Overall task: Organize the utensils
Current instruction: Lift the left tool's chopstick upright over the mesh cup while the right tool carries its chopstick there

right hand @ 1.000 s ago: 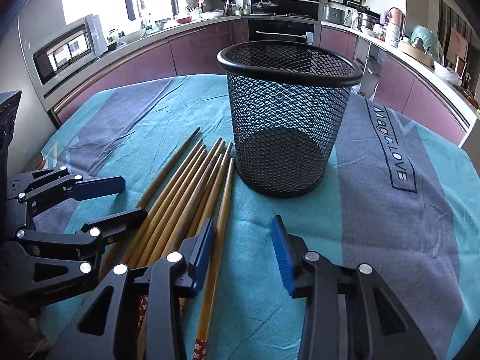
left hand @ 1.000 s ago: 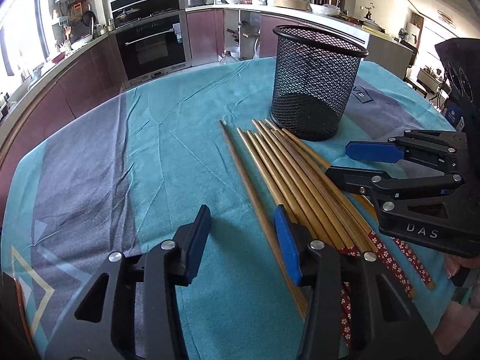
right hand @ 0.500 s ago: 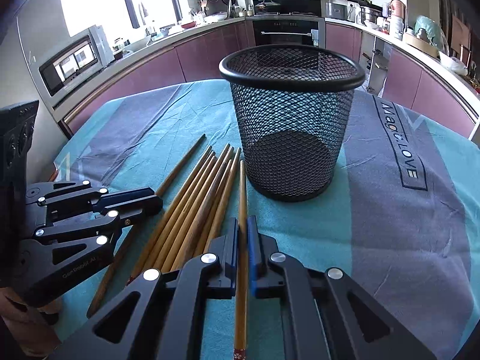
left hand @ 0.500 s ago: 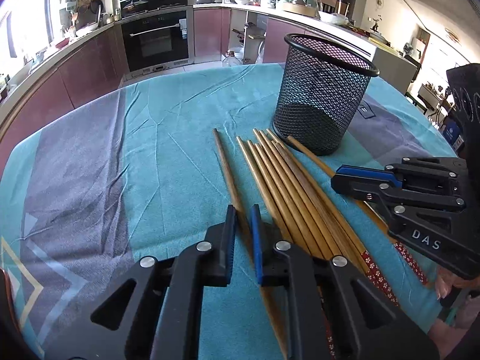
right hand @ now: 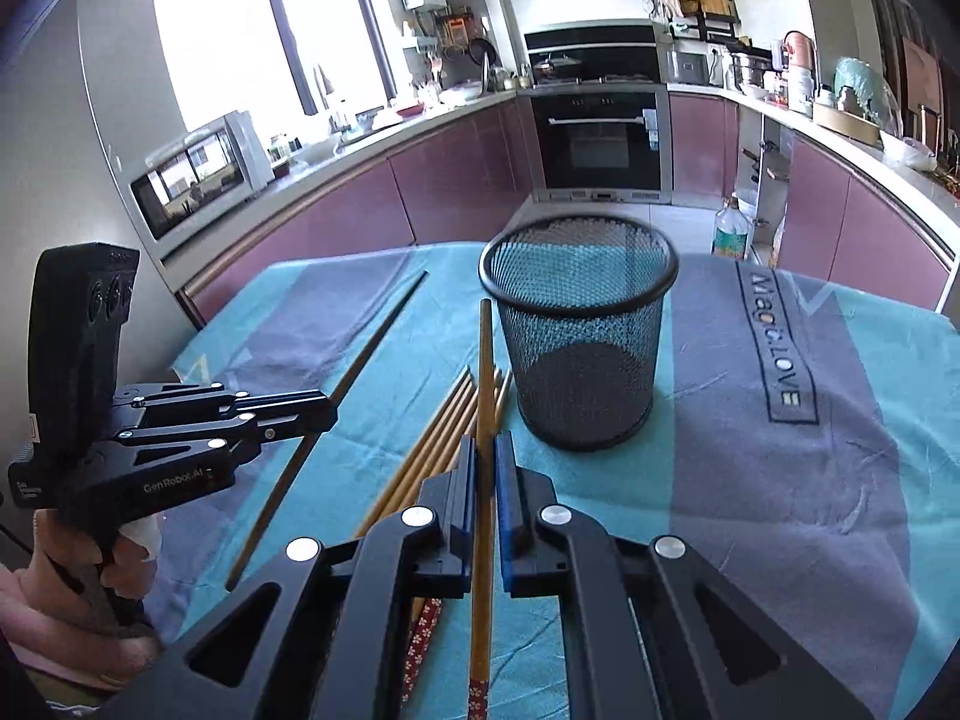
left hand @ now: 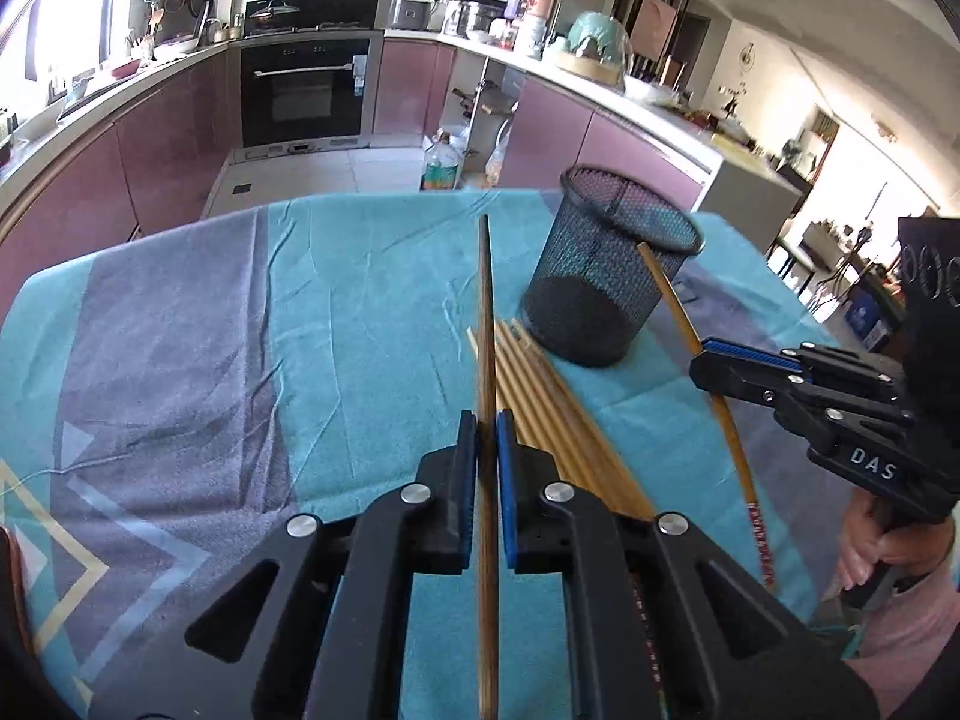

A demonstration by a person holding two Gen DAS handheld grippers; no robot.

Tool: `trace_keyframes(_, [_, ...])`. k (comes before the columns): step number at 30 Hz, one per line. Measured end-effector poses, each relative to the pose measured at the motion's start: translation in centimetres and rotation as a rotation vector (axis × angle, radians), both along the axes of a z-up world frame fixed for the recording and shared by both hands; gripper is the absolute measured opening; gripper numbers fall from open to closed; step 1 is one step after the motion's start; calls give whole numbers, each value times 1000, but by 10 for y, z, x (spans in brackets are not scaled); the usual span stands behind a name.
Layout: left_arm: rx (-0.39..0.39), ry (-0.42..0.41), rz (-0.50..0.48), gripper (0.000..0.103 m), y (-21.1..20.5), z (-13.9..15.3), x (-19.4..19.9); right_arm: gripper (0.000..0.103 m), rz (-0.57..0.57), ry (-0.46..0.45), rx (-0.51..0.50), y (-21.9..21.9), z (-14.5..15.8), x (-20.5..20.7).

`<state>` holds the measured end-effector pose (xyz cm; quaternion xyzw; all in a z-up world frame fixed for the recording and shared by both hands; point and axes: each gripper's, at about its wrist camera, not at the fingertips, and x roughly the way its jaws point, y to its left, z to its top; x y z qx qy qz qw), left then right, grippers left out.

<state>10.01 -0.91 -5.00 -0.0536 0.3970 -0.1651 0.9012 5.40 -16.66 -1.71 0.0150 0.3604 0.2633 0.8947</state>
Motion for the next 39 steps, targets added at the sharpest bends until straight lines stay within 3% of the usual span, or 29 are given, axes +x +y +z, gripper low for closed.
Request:
trace_keyframes(17, [-188,-250,-42,7,24,123,-10,5,-1,-231,132,-28,93,9])
trace_keyframes(29, [-230,-377,-58,7,2,190,12,5,-17,-347,152,-48,145,31])
trace_keyframes(35, [-155,-366,-65,7,-24,193,34,5,-62,-359,135,-57,143,52])
trace_keyframes(39, [-113,-304,-73,7,-42,164,57,5,-63,-288,106,-52,120,71])
